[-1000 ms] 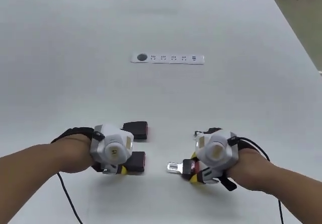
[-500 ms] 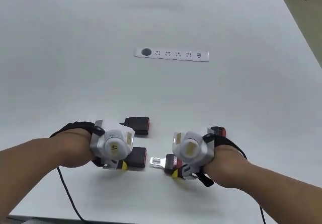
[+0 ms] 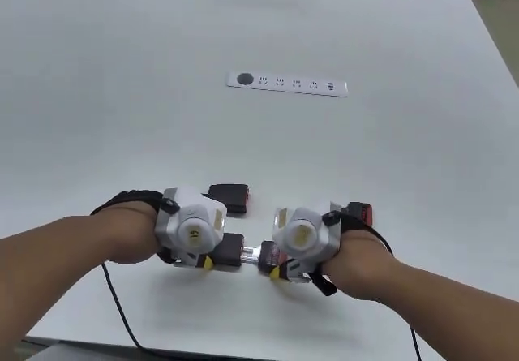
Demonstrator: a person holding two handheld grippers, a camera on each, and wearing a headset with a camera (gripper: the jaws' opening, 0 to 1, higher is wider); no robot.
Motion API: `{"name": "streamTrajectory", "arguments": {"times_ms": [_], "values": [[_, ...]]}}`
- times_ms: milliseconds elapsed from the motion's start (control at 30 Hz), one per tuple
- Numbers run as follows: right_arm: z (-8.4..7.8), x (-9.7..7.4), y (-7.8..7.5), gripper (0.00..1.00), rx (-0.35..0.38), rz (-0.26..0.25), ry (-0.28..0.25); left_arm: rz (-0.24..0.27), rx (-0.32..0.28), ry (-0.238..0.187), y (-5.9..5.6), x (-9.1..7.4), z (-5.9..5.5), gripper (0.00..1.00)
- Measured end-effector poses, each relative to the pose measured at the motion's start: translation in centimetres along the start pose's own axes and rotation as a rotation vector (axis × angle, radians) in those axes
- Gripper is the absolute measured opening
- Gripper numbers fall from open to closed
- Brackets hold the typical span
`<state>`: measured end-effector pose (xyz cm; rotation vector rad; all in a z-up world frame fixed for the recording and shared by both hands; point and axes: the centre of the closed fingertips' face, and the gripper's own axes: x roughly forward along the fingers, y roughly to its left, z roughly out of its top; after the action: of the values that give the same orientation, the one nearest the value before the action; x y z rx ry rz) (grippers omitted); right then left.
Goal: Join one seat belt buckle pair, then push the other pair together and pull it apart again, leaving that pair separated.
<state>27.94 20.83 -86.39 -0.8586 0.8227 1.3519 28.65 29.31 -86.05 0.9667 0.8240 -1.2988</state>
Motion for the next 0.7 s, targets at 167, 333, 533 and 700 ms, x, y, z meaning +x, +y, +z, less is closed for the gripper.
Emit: {"name": "streamTrajectory", "arguments": {"times_ms": [167,333,533,700], "values": [[0.3,0.1,-0.1,0.35,-0.017,0.005,-0.006,-0.001,0.002,-0.003,0.0,0.0,0.0,0.32],[0.5,0.2,-0.3,0.34,-0.023,0.012,0.003,-0.009,0.006,-0.009,-0.1,0.0,0.0,0.32],[0.8,0.4,-0.3,0.33,-0.006,0.02,-0.007,-0.001,0.011,-0.007,-0.1,-0.1,0.1,0.32],[1.2,0.5,-0.4,0.33,-0.014,0.026,-0.016,-0.009,0.019,0.004,-0.2,0.0,0.2,0.32]]}}
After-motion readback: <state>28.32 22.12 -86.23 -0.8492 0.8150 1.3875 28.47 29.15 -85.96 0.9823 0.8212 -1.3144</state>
